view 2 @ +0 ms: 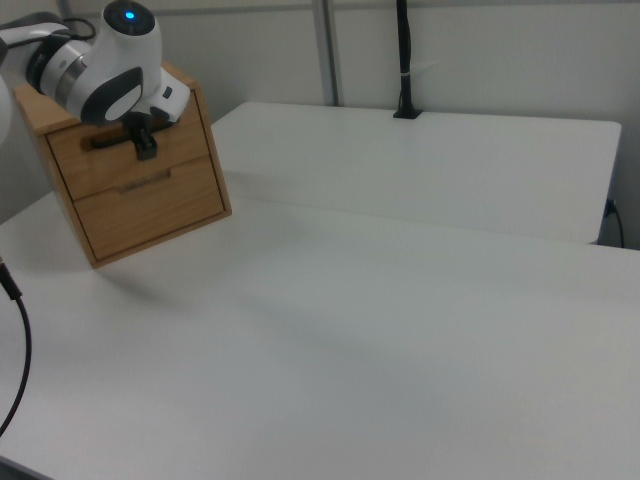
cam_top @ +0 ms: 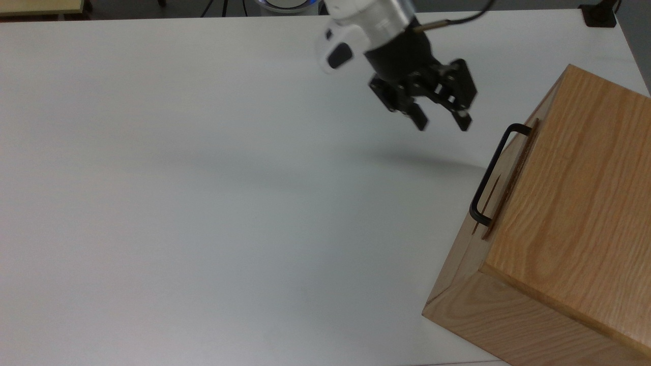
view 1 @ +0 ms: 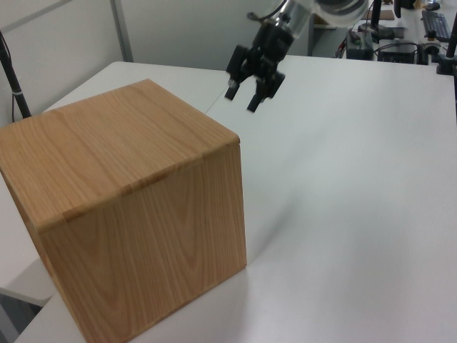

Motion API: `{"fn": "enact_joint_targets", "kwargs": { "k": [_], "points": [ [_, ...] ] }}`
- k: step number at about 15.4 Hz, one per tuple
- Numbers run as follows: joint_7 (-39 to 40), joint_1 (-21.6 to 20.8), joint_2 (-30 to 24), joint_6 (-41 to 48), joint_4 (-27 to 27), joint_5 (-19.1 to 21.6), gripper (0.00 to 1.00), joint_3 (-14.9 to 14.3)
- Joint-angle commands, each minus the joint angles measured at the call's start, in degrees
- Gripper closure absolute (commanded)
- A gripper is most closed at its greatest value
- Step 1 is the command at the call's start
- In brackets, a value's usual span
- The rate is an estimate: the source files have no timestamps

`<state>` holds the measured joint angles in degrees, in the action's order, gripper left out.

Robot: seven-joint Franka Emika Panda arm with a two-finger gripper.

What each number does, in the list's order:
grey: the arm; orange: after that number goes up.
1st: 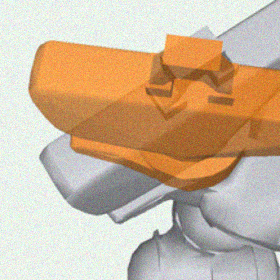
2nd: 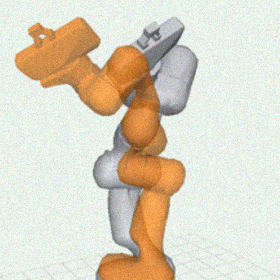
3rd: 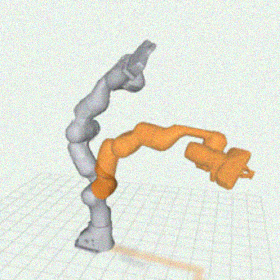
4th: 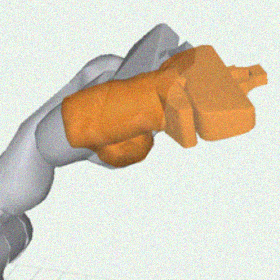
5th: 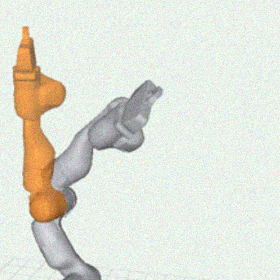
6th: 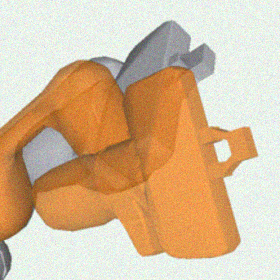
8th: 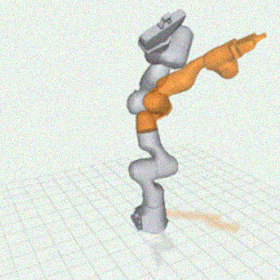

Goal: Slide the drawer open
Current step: 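Move the open gripper down to the black drawer handle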

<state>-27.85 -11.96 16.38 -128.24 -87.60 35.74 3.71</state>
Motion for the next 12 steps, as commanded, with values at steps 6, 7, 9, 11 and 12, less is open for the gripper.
{"fn": "enact_joint_targets", "kwargs": {
  "k": [6,7,9,11,12],
  "points": [
    [-3.7,-1.66,10.25,-9.65,9.2,1.0,0.45,3.84],
    [-3.61,-1.83,11.3,-9.92,9.73,0.82,0.45,3.94],
    [-3.7,-2.36,12.53,-10.36,11.04,0.82,0.45,4.03],
    [-3.88,-2.45,12.8,-10.97,11.4,0.82,0.45,4.03],
    [-3.88,-2.45,12.8,-10.97,11.4,0.82,0.45,4.03]
  ]
}}
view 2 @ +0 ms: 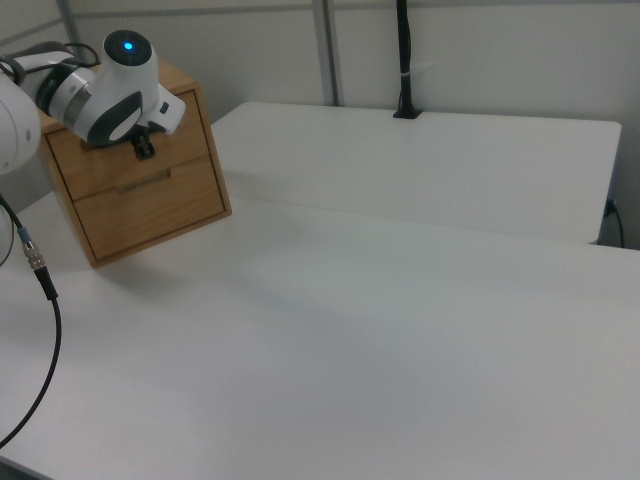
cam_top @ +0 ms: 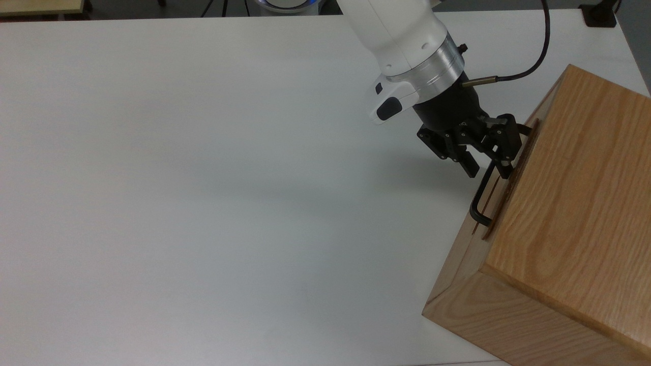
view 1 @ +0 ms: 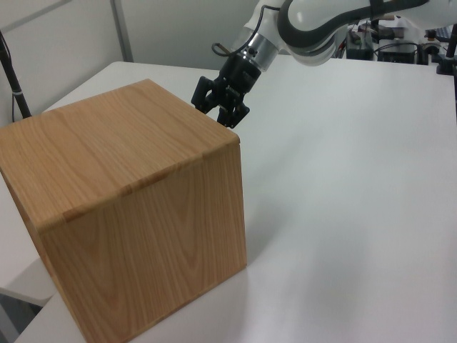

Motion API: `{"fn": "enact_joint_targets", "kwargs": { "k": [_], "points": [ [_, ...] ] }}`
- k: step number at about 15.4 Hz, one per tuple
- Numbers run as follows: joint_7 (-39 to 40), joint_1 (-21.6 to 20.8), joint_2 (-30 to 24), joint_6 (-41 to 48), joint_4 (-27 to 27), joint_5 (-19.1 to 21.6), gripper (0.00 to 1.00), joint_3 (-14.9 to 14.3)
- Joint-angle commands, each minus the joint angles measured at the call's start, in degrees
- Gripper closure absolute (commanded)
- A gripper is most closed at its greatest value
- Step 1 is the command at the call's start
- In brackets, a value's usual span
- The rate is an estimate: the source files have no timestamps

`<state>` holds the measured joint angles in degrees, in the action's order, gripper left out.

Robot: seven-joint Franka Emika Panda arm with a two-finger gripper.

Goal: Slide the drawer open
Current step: 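Move the open gripper down to the black drawer handle, then close the gripper around the black bar handle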

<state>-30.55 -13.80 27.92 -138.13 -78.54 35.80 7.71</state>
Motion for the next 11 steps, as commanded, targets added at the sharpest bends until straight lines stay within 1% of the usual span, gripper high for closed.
{"fn": "enact_joint_targets", "kwargs": {
  "k": [1,2,3,5,6,11],
  "points": [
    [-1.18,-0.61,1.26,-1.09,2.25,0.68,0.52,0.03],
    [-1.18,-0.7,1.26,-1.09,2.25,0.68,0.6,0.03],
    [-1.09,-0.7,1.35,-1.09,2.25,0.68,0.76,0.03],
    [-1.09,-0.61,1.26,-1.0,2.07,0.68,0.96,0.03],
    [-1.09,-0.61,1.26,-1.09,2.07,0.59,1.0,-0.06],
    [-1.0,-0.44,1.18,-0.91,1.9,-0.64,1.0,-0.06]
  ]
}}
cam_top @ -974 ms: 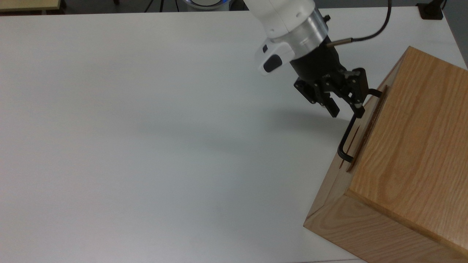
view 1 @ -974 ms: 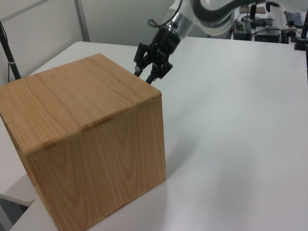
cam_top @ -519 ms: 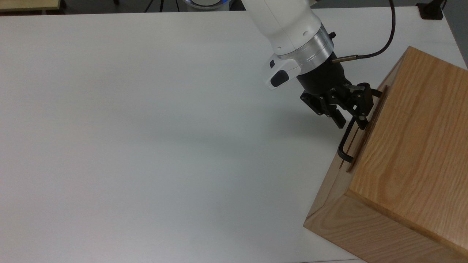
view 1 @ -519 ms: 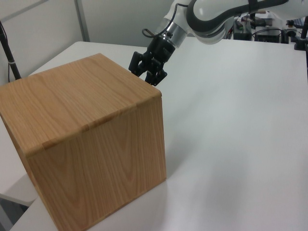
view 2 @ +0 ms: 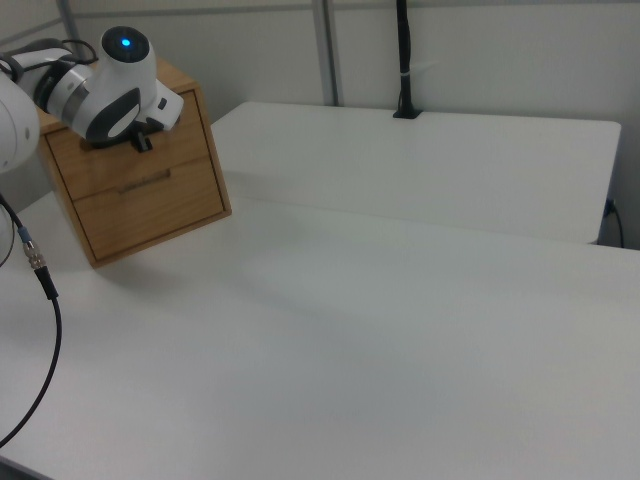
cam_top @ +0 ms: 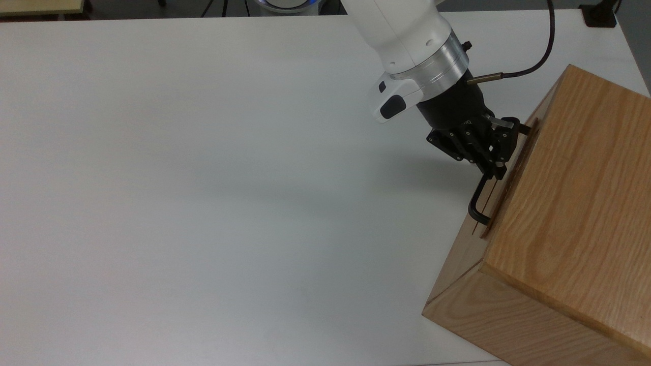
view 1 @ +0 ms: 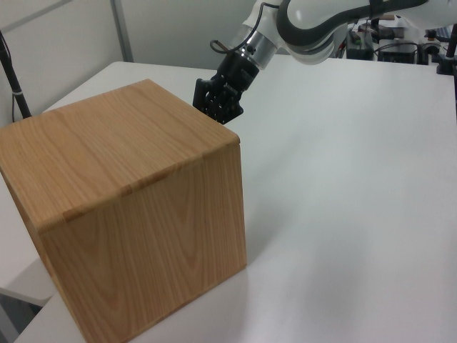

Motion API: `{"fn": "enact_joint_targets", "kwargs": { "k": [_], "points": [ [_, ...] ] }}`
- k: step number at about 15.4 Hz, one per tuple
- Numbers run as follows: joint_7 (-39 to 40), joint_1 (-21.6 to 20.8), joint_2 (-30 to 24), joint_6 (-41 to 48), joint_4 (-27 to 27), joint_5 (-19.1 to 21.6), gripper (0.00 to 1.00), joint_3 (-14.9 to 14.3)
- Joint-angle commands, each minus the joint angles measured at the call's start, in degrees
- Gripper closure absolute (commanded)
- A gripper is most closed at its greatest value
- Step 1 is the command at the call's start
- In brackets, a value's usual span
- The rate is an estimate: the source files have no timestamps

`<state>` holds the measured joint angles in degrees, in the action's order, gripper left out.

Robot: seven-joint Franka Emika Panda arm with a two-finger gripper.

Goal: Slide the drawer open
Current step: 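Close the gripper around the black bar handle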

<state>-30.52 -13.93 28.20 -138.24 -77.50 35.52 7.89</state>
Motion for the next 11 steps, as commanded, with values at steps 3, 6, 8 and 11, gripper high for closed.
{"fn": "enact_joint_targets", "kwargs": {
  "k": [3,6,8,11],
  "points": [
    [-0.86,0.39,0.28,-0.46,0.51,-1.24,1.0,-0.33],
    [-0.59,0.74,-1.12,-0.37,-0.72,-2.03,1.0,-0.33],
    [-0.59,1.09,-1.39,-0.28,-0.9,-2.03,1.0,-0.33],
    [-0.16,1.8,-2.44,-0.02,-2.22,-2.03,1.0,-0.33]
  ]
}}
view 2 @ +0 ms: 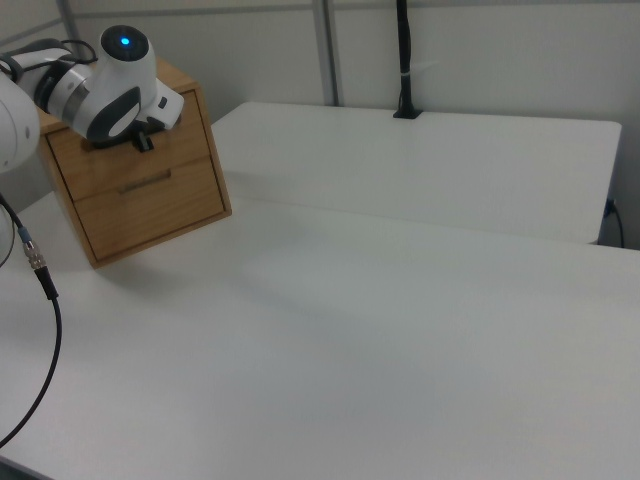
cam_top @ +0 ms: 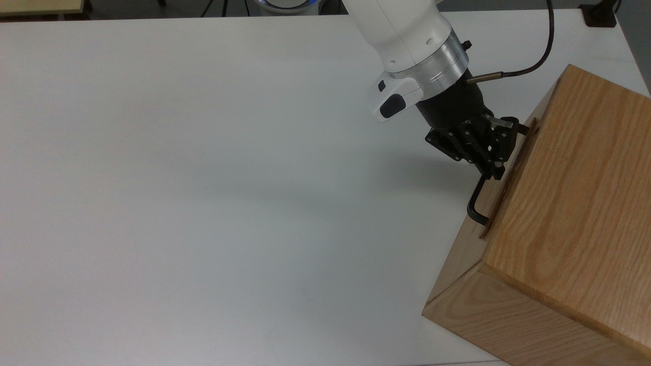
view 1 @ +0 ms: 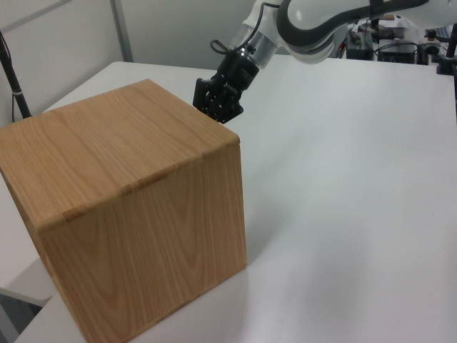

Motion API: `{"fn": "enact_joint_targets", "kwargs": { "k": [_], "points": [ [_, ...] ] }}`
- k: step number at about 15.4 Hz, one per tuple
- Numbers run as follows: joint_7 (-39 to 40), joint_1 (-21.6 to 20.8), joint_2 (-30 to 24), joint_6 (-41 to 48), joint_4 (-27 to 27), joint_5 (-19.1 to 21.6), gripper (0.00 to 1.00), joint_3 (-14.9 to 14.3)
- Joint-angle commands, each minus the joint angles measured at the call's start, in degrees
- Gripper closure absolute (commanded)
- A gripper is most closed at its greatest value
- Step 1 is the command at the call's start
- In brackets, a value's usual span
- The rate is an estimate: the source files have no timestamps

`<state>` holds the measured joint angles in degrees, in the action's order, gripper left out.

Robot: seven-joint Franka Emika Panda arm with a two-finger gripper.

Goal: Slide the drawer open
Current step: 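Pull the handle straight out of the cabinet to slide the drawer open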

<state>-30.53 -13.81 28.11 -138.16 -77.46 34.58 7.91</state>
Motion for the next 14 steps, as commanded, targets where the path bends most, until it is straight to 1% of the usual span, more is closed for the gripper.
{"fn": "enact_joint_targets", "kwargs": {
  "k": [1,5,8,10,12,14],
  "points": [
    [0.47,2.2,-2.97,0.52,-2.6,-1.1,1.0,-0.35],
    [1.35,3.7,-3.85,3.42,-2.78,-1.1,1.0,-0.35],
    [3.63,5.37,-4.73,7.37,-2.87,-1.01,1.0,-0.35],
    [3.81,6.77,-5.43,8.51,-2.95,-1.01,1.0,-0.35],
    [7.22,7.74,-6.75,10.45,-4.09,-1.01,1.0,-0.35],
    [8.29,7.74,-7.63,10.89,-4.89,-1.1,1.0,-0.61]
  ]
}}
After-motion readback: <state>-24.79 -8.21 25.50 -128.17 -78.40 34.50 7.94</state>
